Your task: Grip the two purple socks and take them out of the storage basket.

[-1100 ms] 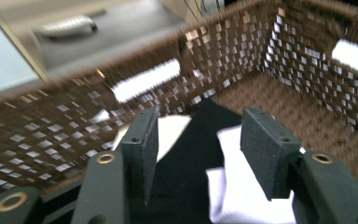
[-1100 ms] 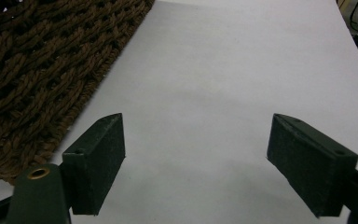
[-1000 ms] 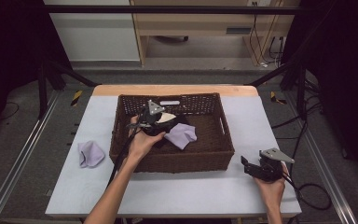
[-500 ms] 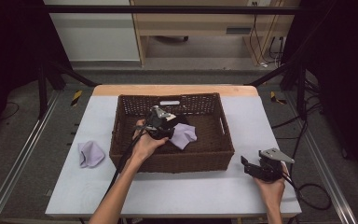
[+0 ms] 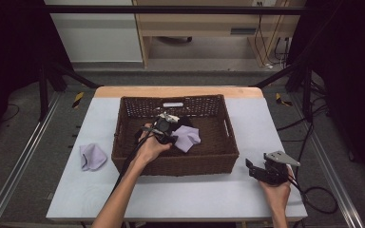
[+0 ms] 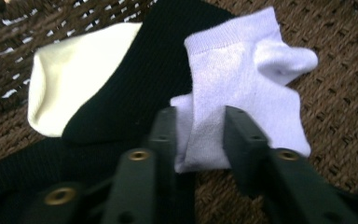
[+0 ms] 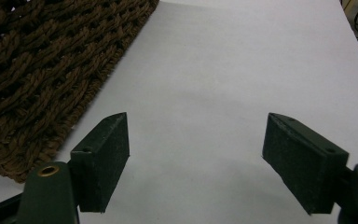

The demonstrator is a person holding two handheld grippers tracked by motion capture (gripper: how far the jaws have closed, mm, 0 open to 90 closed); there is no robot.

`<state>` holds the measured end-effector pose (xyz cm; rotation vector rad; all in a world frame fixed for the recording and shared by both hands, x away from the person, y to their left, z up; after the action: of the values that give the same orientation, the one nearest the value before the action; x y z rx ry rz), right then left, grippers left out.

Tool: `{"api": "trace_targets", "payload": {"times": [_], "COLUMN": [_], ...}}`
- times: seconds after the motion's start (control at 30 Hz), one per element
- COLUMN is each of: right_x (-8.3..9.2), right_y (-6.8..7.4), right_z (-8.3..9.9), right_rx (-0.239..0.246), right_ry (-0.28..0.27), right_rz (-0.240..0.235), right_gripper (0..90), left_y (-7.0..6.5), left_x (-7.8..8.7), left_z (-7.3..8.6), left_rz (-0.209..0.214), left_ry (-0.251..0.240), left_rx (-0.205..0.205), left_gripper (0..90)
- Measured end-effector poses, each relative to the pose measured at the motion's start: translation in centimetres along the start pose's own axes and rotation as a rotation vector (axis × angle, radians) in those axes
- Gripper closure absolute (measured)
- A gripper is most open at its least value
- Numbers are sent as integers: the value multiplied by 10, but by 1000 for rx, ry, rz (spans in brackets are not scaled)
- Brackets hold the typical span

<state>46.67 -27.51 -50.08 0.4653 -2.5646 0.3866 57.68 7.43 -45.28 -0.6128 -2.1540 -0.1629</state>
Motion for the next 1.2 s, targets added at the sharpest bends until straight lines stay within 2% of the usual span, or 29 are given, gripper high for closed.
{"api": "trace_targets", "payload": {"times": [0.03,0.1,0.17,0.23,0.43,0.67,0.8,0.83,0.87,0.97,1.07,1.2], "right_x": [0,0,0,0,0,0,0,0,0,0,-1,-1], "right_y": [0,0,-1,-1,-1,-1,0,0,0,0,0,0], "right_z": [0,0,0,0,0,0,0,0,0,0,0,0], "right_rx": [2,2,0,-2,1,1,-1,-6,5,4,-4,-2], "right_ry": [0,3,4,0,0,3,-1,-1,-3,1,8,9], "right_rz": [1,-1,-3,-4,-4,-7,-6,-9,-4,-6,-11,-11], "right_gripper": [231,232,233,234,235,237,238,238,239,240,240,240], "left_y": [0,1,1,1,4,4,4,4,5,6,6,8], "left_x": [0,2,3,6,13,18,24,24,28,33,37,47], "left_z": [1,0,0,-1,-2,-4,-4,-4,-5,-6,-8,-13], "left_rz": [2,-1,4,9,24,19,30,30,48,70,83,98], "left_ry": [27,35,35,26,-45,-87,-148,-148,-183,-230,-270,-348], "left_rx": [6,10,21,23,54,50,59,59,74,94,99,117], "left_gripper": [760,840,877,885,891,893,894,894,894,894,895,895]}}
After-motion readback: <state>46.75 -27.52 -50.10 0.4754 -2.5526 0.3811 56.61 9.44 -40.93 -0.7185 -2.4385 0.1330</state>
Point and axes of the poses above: each handheld gripper's, and its own axes: x roughly backward along the jaws, z roughly out of its underside, y roughly to its left, the point moved 3 cm from there along -x, roughly forward along the jaws, and after that the axes turned 14 degrees about x, right-handed, at the moved point
